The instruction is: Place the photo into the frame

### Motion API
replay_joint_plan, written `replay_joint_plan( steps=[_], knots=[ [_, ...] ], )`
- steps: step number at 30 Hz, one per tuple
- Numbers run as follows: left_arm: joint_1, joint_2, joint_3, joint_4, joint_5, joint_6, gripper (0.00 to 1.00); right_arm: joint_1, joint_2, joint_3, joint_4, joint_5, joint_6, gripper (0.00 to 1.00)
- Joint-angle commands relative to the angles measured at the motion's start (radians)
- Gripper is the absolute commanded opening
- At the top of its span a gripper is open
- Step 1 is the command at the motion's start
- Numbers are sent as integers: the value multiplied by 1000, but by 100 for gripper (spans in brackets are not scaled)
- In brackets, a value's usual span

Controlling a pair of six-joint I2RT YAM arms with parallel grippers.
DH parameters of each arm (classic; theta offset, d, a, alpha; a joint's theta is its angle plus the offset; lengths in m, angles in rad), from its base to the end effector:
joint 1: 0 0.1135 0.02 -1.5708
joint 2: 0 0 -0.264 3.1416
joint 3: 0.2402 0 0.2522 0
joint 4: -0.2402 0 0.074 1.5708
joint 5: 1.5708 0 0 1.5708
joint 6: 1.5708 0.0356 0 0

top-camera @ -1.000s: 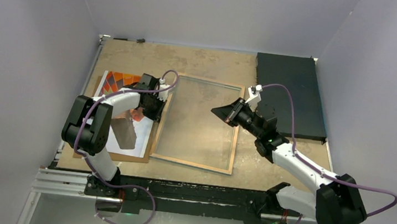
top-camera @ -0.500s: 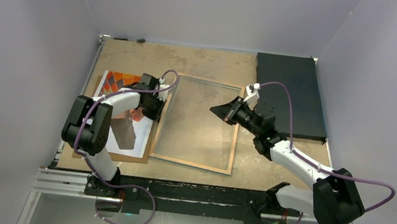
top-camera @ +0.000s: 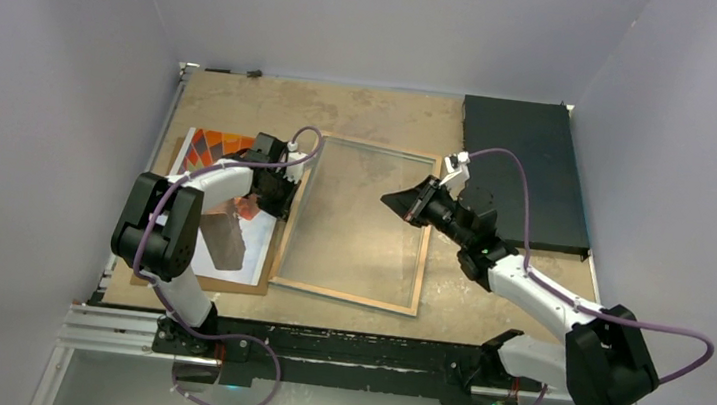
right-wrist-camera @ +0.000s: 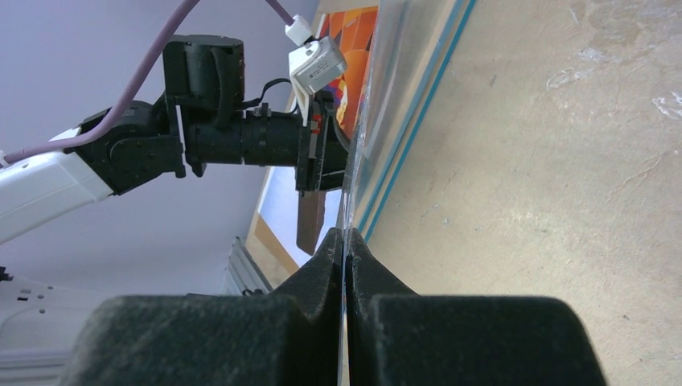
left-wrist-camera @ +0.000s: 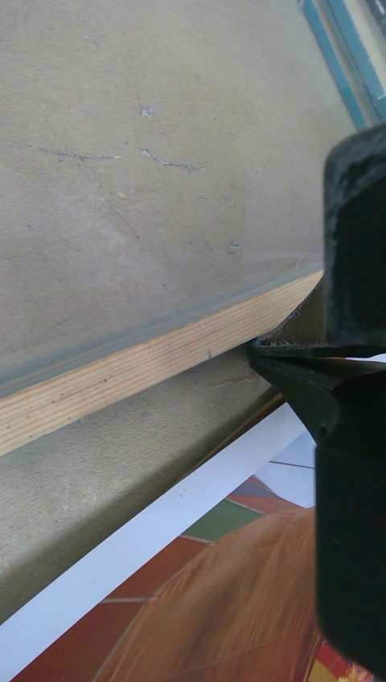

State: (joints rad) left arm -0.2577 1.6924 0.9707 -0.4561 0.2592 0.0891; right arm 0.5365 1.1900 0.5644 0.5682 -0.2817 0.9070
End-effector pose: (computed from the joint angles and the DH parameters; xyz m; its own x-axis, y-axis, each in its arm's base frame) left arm 0.3043 -0.0896 0.1586 -0.8593 0.3154 -0.4025 0.4194 0.8851 -0.2018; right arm 0.2215 0.1432 0.2576 -0.6050 0.5205 -0.6025 -0.4106 0.4444 0.7962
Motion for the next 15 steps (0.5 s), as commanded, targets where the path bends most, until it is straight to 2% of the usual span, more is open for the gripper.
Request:
replay_joint_plan(
  steps=[1,15],
  knots=[
    [-5,-4,14,11,14,-10,0,8,-23,-17,2,9,-47,0],
    [-5,-2,17,4,20,-16,0,11,-102,-39,-77,117,-73,0]
  ],
)
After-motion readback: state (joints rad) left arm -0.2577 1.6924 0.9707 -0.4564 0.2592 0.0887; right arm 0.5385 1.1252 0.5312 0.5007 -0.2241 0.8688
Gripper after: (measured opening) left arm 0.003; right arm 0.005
